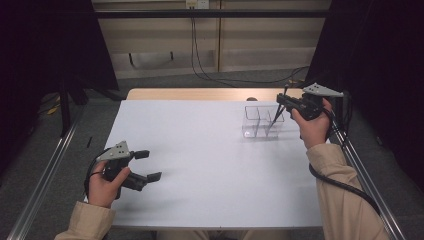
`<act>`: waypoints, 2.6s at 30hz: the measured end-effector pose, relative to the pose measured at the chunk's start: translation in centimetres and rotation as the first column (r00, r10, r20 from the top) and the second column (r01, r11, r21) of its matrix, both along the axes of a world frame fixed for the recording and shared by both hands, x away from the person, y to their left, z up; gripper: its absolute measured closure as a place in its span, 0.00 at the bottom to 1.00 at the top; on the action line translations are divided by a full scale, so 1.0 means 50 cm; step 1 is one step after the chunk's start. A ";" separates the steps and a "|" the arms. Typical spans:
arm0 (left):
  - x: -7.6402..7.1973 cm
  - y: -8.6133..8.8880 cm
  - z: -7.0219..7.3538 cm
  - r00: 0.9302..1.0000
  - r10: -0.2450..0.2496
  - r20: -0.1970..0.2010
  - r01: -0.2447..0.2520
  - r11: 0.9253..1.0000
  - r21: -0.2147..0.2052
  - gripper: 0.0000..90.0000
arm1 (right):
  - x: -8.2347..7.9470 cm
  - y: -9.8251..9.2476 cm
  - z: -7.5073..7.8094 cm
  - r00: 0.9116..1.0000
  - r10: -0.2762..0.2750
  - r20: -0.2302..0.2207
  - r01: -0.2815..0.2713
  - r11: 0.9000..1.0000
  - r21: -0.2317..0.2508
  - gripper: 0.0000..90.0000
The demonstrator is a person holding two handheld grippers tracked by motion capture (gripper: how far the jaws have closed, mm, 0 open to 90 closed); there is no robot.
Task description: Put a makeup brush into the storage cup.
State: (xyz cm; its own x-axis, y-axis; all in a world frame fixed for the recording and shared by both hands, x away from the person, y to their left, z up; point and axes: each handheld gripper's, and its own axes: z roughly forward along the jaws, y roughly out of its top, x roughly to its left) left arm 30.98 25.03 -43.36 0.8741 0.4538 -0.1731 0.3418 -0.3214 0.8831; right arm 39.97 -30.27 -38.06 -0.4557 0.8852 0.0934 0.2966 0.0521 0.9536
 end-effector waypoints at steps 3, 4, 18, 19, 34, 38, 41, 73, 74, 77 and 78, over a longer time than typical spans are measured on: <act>0.000 0.000 0.001 1.000 0.000 0.002 0.000 1.000 0.001 0.03 | 0.001 0.001 -0.002 1.000 0.005 -0.002 -0.005 1.000 -0.002 0.93; -0.001 0.000 0.001 1.000 0.001 0.003 -0.001 1.000 0.003 0.03 | 0.001 0.002 -0.003 1.000 0.008 -0.002 -0.008 1.000 -0.005 0.93; -0.004 0.003 -0.001 1.000 0.006 -0.003 -0.006 1.000 0.001 0.03 | 0.002 0.003 -0.020 1.000 0.009 -0.016 -0.010 1.000 -0.006 0.93; -0.004 0.003 -0.001 1.000 0.006 -0.003 -0.006 1.000 0.002 0.03 | 0.003 0.003 -0.021 1.000 0.011 -0.019 -0.011 1.000 -0.003 0.93; 0.001 -0.001 -0.003 1.000 0.003 -0.004 -0.003 1.000 0.001 0.03 | -0.002 0.001 -0.024 0.999 0.034 -0.011 -0.034 0.999 0.030 0.64; 0.004 -0.002 -0.001 1.000 0.004 -0.001 -0.004 1.000 -0.001 0.03 | -0.007 0.006 -0.023 0.998 0.058 -0.013 -0.057 0.997 0.045 0.46; 0.003 -0.003 0.001 1.000 0.002 0.002 -0.002 1.000 -0.002 0.03 | -0.011 0.008 -0.022 0.998 0.070 -0.008 -0.069 0.995 0.065 0.37; 0.020 -0.023 0.003 1.000 -0.016 0.005 0.016 1.000 -0.004 0.03 | -0.060 0.003 -0.022 0.990 0.141 -0.014 -0.140 0.987 0.084 0.11; 0.021 -0.025 0.004 1.000 -0.016 0.006 0.016 1.000 -0.005 0.03 | -0.063 0.003 -0.022 0.989 0.144 -0.011 -0.143 0.986 0.084 0.11; 0.025 -0.026 0.008 1.000 -0.020 0.013 0.020 1.000 -0.010 0.03 | -0.068 0.005 -0.023 0.986 0.168 -0.010 -0.167 0.983 0.071 0.10; 0.026 -0.026 0.008 1.000 -0.020 0.014 0.020 1.000 -0.012 0.03 | -0.069 0.007 -0.023 0.985 0.172 -0.012 -0.171 0.983 0.068 0.10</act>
